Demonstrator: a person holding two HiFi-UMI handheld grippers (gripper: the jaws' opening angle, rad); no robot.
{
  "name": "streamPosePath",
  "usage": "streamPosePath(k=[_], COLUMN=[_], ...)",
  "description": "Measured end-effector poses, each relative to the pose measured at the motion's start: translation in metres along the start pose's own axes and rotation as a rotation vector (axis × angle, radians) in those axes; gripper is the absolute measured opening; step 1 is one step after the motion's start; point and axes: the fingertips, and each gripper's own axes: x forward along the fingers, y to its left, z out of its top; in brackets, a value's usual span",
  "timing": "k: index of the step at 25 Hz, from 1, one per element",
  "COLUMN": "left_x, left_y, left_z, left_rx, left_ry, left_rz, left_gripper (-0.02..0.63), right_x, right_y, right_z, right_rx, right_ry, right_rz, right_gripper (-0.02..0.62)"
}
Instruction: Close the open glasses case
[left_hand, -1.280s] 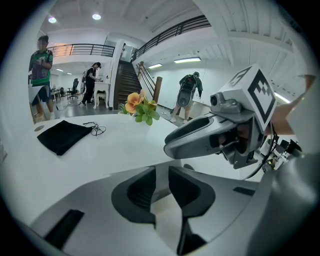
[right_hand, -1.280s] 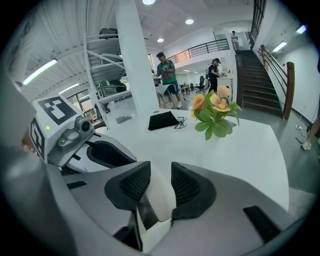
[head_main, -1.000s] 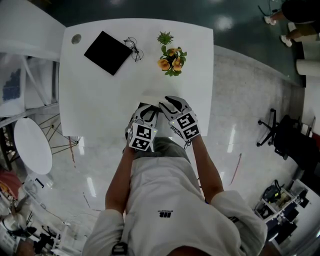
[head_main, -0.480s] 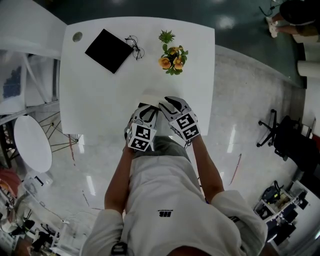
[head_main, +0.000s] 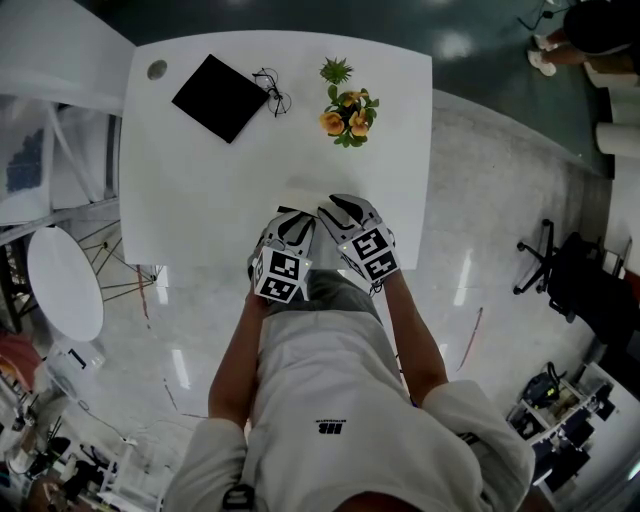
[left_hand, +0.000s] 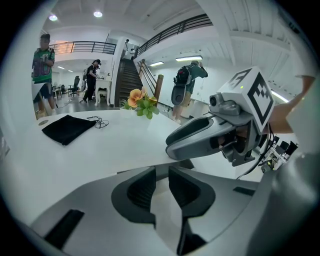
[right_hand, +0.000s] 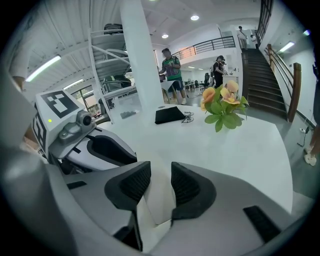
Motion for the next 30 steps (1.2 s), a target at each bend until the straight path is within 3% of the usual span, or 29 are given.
streamPosePath(k=[30], left_x=[0.001], left_y=[-0.002], left_z=[-0.03], left_rx=[-0.029], left_ry=[0.061], left_rz=[-0.02], left_gripper=[0.094], right_x=[0.005], right_y=[0.01], right_z=[-0.016], right_rx=[-0.025], right_ry=[0.016], right_rz=[-0.02], right_gripper=[0.184])
